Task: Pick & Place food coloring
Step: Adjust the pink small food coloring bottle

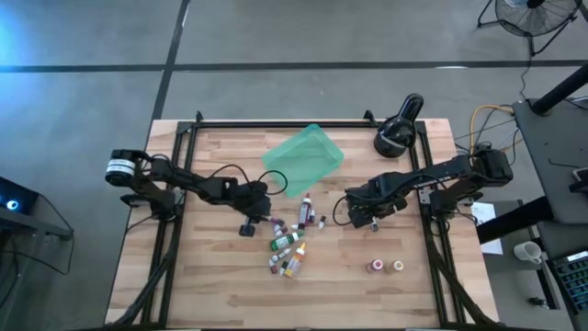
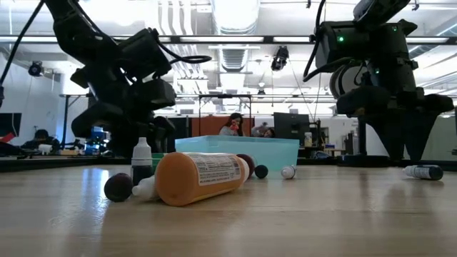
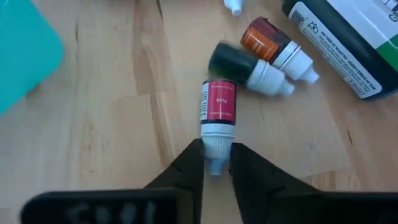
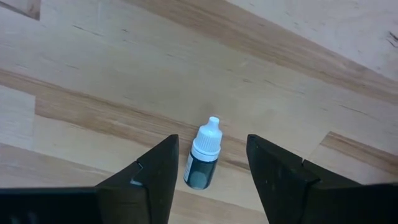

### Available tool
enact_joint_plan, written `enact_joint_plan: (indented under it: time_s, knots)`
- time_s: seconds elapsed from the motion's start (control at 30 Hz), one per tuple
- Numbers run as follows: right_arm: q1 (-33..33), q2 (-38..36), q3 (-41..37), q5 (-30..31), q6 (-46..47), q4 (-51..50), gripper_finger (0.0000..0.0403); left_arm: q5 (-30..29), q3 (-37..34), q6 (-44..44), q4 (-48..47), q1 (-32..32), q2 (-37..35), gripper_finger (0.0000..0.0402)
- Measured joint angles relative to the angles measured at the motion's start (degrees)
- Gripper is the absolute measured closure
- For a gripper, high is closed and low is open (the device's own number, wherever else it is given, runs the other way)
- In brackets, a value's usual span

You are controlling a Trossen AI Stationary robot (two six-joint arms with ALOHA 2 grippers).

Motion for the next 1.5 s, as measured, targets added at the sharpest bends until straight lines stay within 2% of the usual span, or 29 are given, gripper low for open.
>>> enact_joint_plan:
  time_s: [0.1,0.23,0.33,0.47,0.57,0.73,0.8,0.93,1.2,1.37,1.5]
  knots:
    - [0.0,0.0,0.0,0.0,0.0,0.0,0.0222,0.3,1.1,-2.1,-1.6,0.0,0.0,0.0384]
    - [0.0,0.0,0.0,0.0,0.0,-0.1,0.0223,0.4,3.3,-3.5,-2.2,0.0,-0.5,0.0385]
    - [0.0,0.0,0.0,0.0,-0.6,-0.1,0.0225,-2.7,5.9,-3.4,-8.8,0.2,-0.8,0.0385]
    - [0.0,0.0,0.0,0.0,-1.5,-0.2,0.0225,-5.6,10.3,-2.4,-24.3,1.4,-1.9,0.0385]
    - [0.0,0.0,0.0,0.0,-1.7,-0.3,0.0225,-6.6,15.3,-4.1,-41.1,2.3,-2.0,0.0385]
    - [0.0,0.0,0.0,0.3,-1.7,-0.2,0.0225,-16.0,22.9,-5.4,-63.9,2.6,-1.7,0.0385]
    - [0.0,0.0,0.0,1.4,-1.8,-0.2,0.0225,-19.0,25.0,-5.6,-70.4,3.1,-0.9,0.0385]
    - [0.0,0.0,-0.1,3.0,-2.8,0.0,0.0225,-19.8,26.1,-5.8,-78.8,4.8,2.3,0.0385]
    - [0.0,0.0,-0.4,3.1,-3.2,0.1,0.0225,-19.8,24.7,-5.8,-89.8,5.4,12.6,0.0385]
    - [0.0,0.0,-0.5,3.1,-3.2,0.1,0.0225,-19.8,24.4,-5.8,-87.8,5.4,17.7,0.0383]
    - [0.0,0.0,-0.5,3.1,-3.2,0.0,0.0225,-19.8,24.3,-5.8,-85.5,5.4,19.2,0.0369]
